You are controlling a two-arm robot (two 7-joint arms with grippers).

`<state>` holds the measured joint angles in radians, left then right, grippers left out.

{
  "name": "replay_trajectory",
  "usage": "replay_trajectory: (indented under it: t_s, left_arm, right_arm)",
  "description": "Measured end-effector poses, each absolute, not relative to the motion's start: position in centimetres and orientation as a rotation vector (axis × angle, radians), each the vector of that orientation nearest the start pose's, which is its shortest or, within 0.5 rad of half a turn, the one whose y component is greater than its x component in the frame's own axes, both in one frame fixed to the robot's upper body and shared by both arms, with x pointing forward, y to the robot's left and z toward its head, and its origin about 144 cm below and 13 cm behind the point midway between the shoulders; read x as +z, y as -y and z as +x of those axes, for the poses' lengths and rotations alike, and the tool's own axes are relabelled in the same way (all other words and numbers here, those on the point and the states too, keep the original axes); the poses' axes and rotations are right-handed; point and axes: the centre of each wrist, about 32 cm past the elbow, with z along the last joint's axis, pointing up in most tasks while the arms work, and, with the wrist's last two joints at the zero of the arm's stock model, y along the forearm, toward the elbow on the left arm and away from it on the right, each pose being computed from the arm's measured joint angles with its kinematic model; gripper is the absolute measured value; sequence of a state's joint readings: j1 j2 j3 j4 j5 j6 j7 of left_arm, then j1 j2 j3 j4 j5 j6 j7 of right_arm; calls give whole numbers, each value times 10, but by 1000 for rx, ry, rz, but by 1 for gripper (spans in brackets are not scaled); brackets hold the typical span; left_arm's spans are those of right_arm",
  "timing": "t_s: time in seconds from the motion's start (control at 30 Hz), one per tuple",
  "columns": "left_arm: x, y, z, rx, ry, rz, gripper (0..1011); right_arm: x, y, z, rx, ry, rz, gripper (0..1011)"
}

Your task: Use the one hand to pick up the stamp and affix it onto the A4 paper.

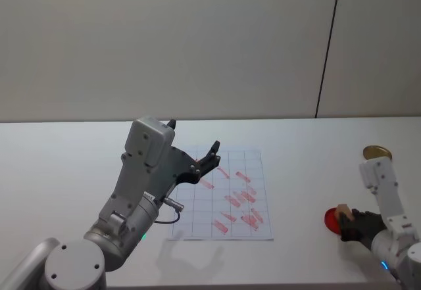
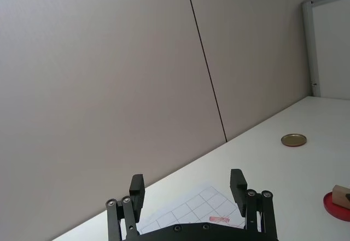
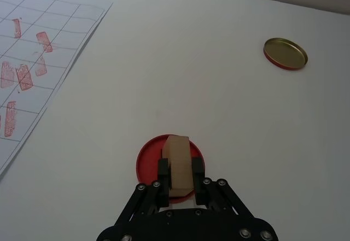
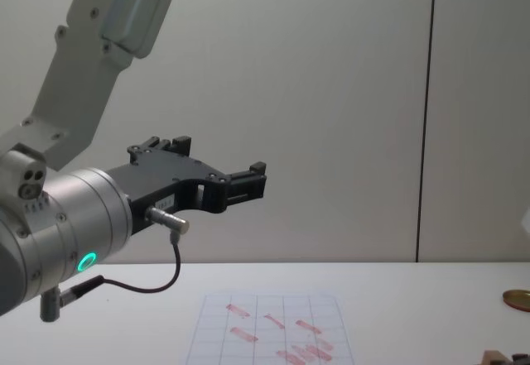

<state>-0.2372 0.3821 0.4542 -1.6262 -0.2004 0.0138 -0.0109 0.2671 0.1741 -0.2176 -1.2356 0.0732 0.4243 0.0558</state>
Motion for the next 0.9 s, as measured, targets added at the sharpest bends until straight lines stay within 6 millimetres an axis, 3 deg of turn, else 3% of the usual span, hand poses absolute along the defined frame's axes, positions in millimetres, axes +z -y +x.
replay_trajectory:
  t_s: [0.9]
  left_arm:
    - [1204,-198,492,1124,268,61,993]
  right_arm:
    - [1124,226,533,-1335,-186,-583,237]
